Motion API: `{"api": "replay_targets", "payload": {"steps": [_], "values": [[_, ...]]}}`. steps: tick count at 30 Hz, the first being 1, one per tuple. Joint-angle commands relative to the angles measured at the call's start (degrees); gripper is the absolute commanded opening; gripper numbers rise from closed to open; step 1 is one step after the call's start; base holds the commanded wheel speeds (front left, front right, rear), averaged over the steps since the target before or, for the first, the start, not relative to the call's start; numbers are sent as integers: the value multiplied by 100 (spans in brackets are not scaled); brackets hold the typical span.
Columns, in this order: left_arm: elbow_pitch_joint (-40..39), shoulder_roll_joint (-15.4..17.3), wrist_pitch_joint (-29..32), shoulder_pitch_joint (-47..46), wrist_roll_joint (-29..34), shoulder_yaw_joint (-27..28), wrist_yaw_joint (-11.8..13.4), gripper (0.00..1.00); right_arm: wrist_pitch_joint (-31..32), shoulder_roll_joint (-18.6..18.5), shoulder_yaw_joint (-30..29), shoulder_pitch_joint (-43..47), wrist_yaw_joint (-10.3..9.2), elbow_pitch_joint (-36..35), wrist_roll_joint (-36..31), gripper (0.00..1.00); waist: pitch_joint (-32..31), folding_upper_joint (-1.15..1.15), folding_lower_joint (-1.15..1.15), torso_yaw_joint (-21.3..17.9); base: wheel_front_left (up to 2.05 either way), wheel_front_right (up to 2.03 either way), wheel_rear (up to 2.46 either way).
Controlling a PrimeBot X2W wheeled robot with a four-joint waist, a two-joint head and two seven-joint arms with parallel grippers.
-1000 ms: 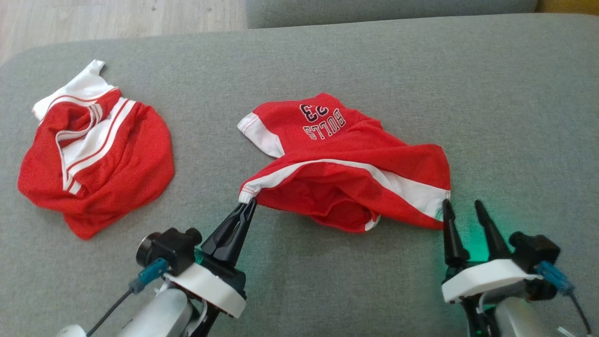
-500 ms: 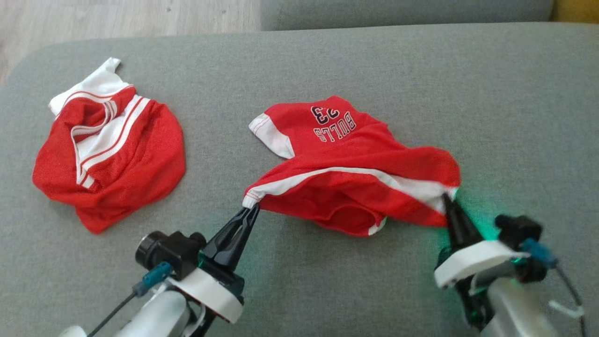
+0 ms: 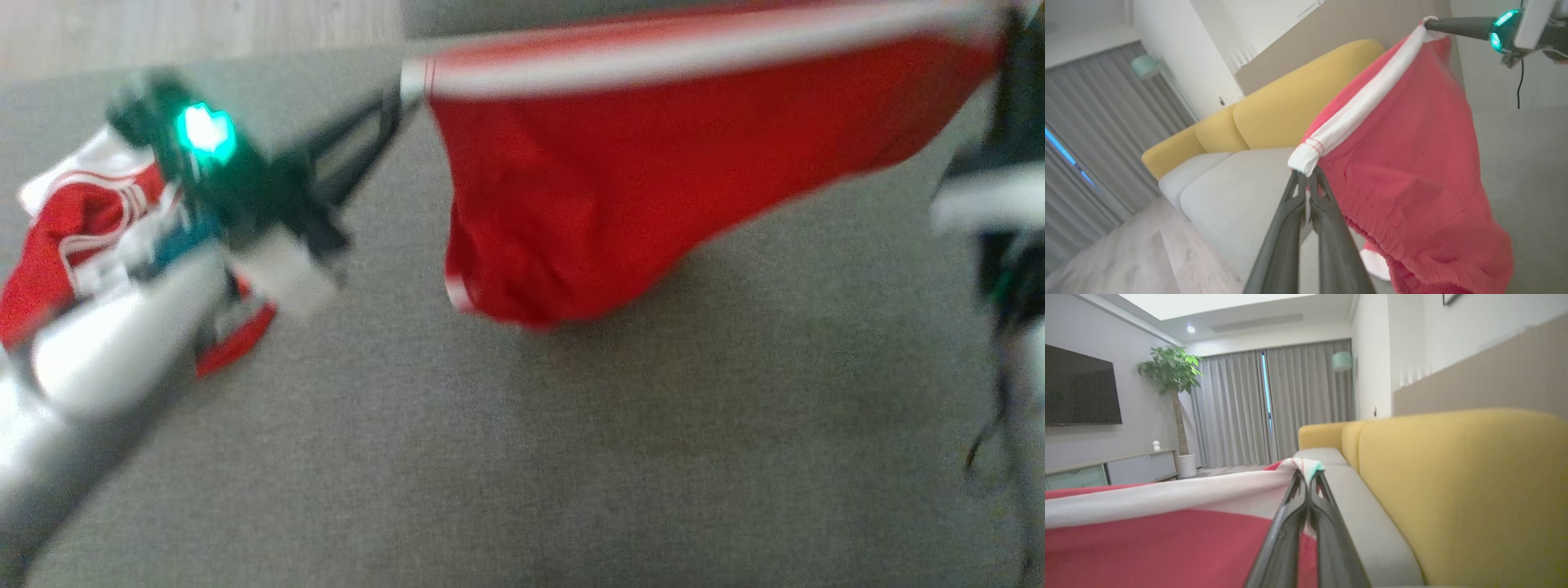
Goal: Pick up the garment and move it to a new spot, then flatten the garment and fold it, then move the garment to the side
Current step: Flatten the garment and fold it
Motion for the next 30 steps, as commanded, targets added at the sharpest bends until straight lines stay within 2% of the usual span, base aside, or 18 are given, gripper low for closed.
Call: {"api": "replay_targets", "payload": {"steps": [1,4,8,11,13,16,20,25,30], "values": [[-63,278,36,-656,-82,153,12,0,43,-179,108,-603,-4,-135,71,0,279,0,0,-86,0,0,0],[339,212,18,-1842,-177,-205,12,0,107,-426,135,-1646,-4,159,179,0,638,0,0,-119,0,0,0],[1173,-178,-280,-3126,28,-320,12,0,35,-665,140,-2772,-4,429,233,0,985,0,0,-182,0,0,0],[1665,-499,-396,-3646,342,-224,52,0,-39,-867,161,-3217,-4,460,199,0,1124,0,0,-247,0,0,0],[1632,-646,-405,-3715,514,-88,117,0,-77,-959,164,-3287,-4,420,227,0,1182,0,0,-287,0,0,0],[1443,-673,-408,-3328,689,76,224,0,-119,-1010,158,-3030,-4,277,297,0,1186,0,0,-329,0,0,0],[1045,-602,-409,-2277,798,178,312,0,-140,-1017,130,-2146,-4,22,428,0,1151,0,0,-318,0,0,0],[510,-668,-410,-676,847,215,394,0,-124,-923,-108,-438,-4,-440,595,0,996,0,0,-169,0,0,0],[195,-809,-410,959,843,101,410,0,185,-690,-455,1400,-4,-1170,604,0,654,0,0,-105,0,0,0]]}}
